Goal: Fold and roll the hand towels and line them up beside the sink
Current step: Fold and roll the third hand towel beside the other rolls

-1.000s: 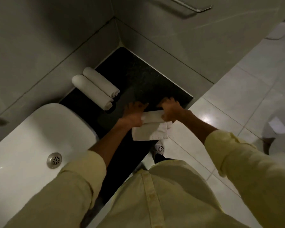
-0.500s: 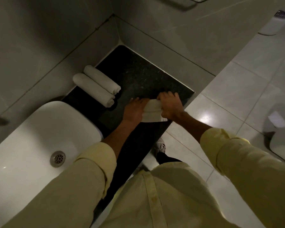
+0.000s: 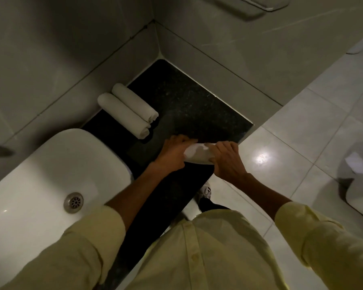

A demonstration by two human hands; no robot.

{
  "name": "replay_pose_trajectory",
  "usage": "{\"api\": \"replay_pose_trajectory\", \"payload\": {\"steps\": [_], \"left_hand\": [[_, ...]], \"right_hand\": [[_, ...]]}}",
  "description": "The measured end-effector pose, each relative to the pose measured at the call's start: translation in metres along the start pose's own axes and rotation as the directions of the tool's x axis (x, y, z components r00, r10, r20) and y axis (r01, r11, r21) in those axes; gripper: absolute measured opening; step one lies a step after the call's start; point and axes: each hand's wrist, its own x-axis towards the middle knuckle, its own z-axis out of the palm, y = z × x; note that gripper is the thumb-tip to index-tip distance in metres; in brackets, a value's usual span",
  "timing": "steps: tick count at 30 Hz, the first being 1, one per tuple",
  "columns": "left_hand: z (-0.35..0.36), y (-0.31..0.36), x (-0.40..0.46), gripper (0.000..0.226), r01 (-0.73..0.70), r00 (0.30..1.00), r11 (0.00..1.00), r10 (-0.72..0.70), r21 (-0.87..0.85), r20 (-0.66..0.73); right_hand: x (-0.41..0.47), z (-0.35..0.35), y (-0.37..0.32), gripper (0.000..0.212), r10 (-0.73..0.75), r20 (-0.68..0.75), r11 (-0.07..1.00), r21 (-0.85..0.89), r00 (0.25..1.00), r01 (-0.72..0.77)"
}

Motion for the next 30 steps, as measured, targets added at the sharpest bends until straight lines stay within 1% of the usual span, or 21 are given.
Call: {"api": "replay_pose_trajectory", "payload": {"steps": [1,3,4,6,9,11,13,14,15,17,18,19,20,21,22,23,24,25,27,29,30], "left_hand": [[-0.012,-0.004,0.013,0.077,0.016,0.989,1.000,-0.014,-0.012,0.147],[-0.024,-0.009,0.036,0.072,-0.018,0.930,0.995,0.054,-0.102,0.364],[-0.025,-0.010,0.042,0.069,-0.024,0.894,0.989,0.085,-0.144,0.440],[-0.015,-0.017,0.052,0.065,0.051,0.863,0.990,0.022,-0.131,0.504],[0.019,-0.034,0.066,0.054,0.039,0.917,0.997,-0.060,0.062,0.394],[0.015,-0.045,0.086,0.047,-0.065,0.960,0.987,0.022,0.145,0.279],[-0.010,-0.052,0.103,0.054,-0.144,0.963,0.990,0.143,-0.014,0.229],[-0.024,-0.055,0.108,0.066,-0.159,0.977,0.983,0.170,-0.086,0.130],[-0.035,-0.060,0.111,0.081,-0.152,0.987,0.984,0.155,-0.098,0.028],[-0.052,-0.064,0.111,0.093,-0.063,0.981,0.978,0.024,-0.198,-0.194],[-0.053,-0.066,0.107,0.088,-0.022,0.942,0.959,-0.075,-0.283,-0.327],[-0.054,-0.066,0.102,0.079,0.031,0.855,0.922,-0.224,-0.386,-0.467],[-0.056,-0.069,0.097,0.070,0.094,0.706,0.846,-0.429,-0.525,-0.564],[-0.054,-0.079,0.094,0.067,0.128,0.515,0.723,-0.633,-0.679,-0.578],[-0.051,-0.094,0.088,0.071,0.161,0.354,0.588,-0.784,-0.793,-0.510],[-0.047,-0.111,0.082,0.079,0.208,0.241,0.488,-0.865,-0.847,-0.440],[-0.039,-0.128,0.076,0.089,0.259,0.196,0.423,-0.903,-0.868,-0.382],[-0.033,-0.141,0.071,0.097,0.258,0.206,0.373,-0.922,-0.891,-0.327],[-0.027,-0.146,0.070,0.100,0.135,0.296,0.333,-0.912,-0.933,-0.282],[-0.022,-0.141,0.078,0.085,-0.020,0.350,0.292,-0.894,-0.956,-0.280],[-0.020,-0.139,0.082,0.081,-0.056,0.365,0.282,-0.887,-0.958,-0.283]], "right_hand": [[0.008,-0.004,0.004,0.068,-0.022,0.041,1.000,0.019,0.999,0.021],[0.021,-0.014,0.013,0.069,-0.103,0.121,0.990,0.109,0.987,0.090],[0.026,-0.019,0.016,0.066,-0.137,0.148,0.981,0.156,0.979,0.114],[0.039,-0.022,0.023,0.063,-0.175,0.207,0.971,0.199,0.963,0.134],[0.051,-0.008,0.033,0.068,-0.258,0.298,0.939,0.303,0.919,0.166],[0.063,0.008,0.040,0.082,-0.280,0.330,0.922,0.354,0.901,0.157],[0.084,0.010,0.037,0.093,-0.089,0.345,0.936,0.350,0.934,-0.040],[0.100,0.008,0.034,0.095,0.008,0.334,0.921,0.364,0.942,-0.137],[0.116,0.007,0.032,0.096,0.029,0.303,0.892,0.422,0.952,-0.161],[0.153,0.003,0.026,0.088,-0.110,0.191,0.843,0.538,0.975,-0.010],[0.170,0.003,0.023,0.083,-0.168,0.151,0.821,0.569,0.974,0.054],[0.189,0.004,0.019,0.081,-0.196,0.138,0.794,0.604,0.971,0.074],[0.207,0.006,0.014,0.080,-0.200,0.141,0.781,0.621,0.970,0.070],[0.227,0.011,0.009,0.081,-0.204,0.150,0.774,0.630,0.967,0.065],[0.244,0.014,0.002,0.083,-0.207,0.160,0.783,0.618,0.965,0.066],[0.262,0.019,-0.004,0.084,-0.213,0.171,0.794,0.605,0.962,0.068],[0.277,0.023,-0.010,0.085,-0.220,0.181,0.801,0.595,0.959,0.072],[0.294,0.026,-0.017,0.086,-0.225,0.201,0.804,0.591,0.954,0.065],[0.317,0.029,-0.029,0.087,-0.235,0.231,0.809,0.585,0.944,0.058],[0.330,0.033,-0.042,0.087,-0.269,0.244,0.814,0.575,0.932,0.084],[0.332,0.035,-0.047,0.086,-0.275,0.245,0.813,0.575,0.930,0.089]]}}
